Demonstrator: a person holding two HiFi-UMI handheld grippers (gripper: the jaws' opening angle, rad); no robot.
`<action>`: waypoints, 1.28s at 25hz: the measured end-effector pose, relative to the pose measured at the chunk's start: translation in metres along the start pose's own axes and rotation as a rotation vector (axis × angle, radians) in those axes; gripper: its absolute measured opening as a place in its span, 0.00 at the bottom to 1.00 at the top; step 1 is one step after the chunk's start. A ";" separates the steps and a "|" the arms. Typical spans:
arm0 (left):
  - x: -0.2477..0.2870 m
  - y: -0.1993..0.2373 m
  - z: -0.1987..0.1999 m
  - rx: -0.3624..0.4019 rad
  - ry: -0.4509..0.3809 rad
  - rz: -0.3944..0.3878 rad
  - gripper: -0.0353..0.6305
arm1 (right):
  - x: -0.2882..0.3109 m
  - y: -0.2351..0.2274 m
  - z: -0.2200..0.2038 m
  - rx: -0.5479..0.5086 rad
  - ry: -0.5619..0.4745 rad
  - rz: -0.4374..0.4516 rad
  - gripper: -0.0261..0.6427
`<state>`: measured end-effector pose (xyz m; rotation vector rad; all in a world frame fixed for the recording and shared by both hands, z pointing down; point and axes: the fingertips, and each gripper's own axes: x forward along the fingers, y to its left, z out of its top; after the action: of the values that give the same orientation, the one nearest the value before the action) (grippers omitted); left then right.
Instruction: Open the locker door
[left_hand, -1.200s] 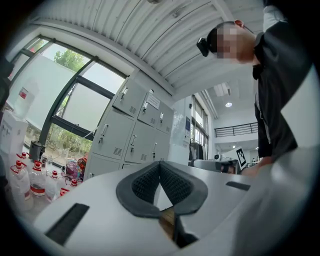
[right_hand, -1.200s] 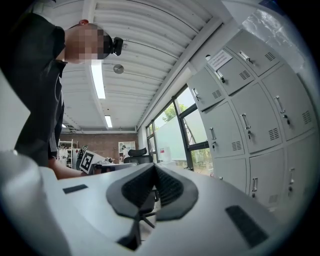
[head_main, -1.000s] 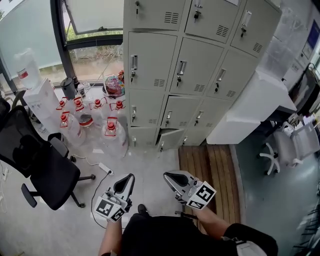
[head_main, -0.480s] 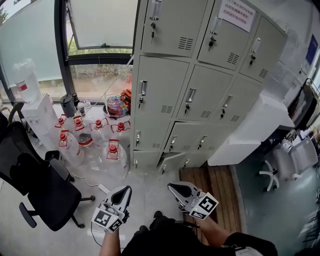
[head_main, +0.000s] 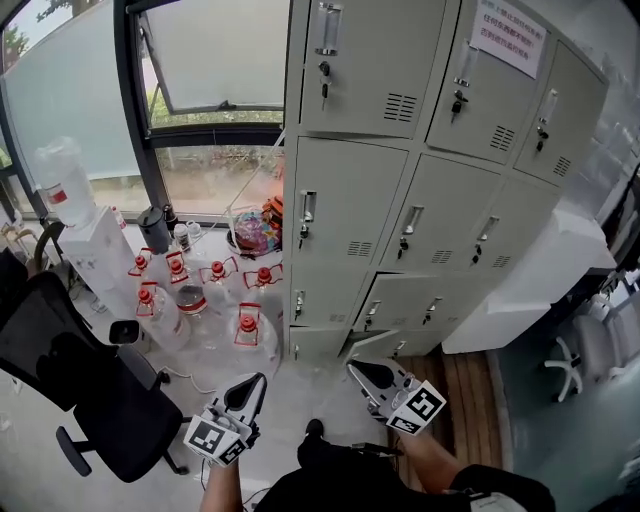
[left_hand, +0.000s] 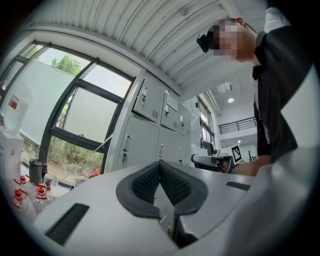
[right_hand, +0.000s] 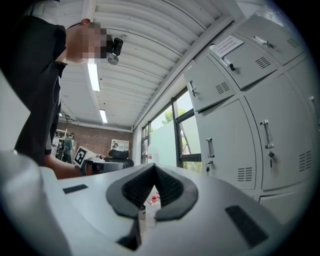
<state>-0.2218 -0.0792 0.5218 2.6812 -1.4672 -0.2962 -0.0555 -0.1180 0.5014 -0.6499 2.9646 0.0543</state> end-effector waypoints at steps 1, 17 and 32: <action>0.008 0.008 0.003 0.009 0.005 0.002 0.08 | 0.008 -0.011 0.003 -0.004 -0.009 -0.002 0.06; 0.136 0.131 0.109 0.102 -0.066 0.041 0.08 | 0.107 -0.171 0.141 -0.218 -0.118 0.011 0.06; 0.227 0.190 0.228 0.212 -0.095 -0.126 0.07 | 0.190 -0.201 0.298 -0.453 -0.193 -0.027 0.06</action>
<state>-0.3062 -0.3658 0.2970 2.9736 -1.4319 -0.2953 -0.1148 -0.3623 0.1817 -0.6822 2.7653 0.7579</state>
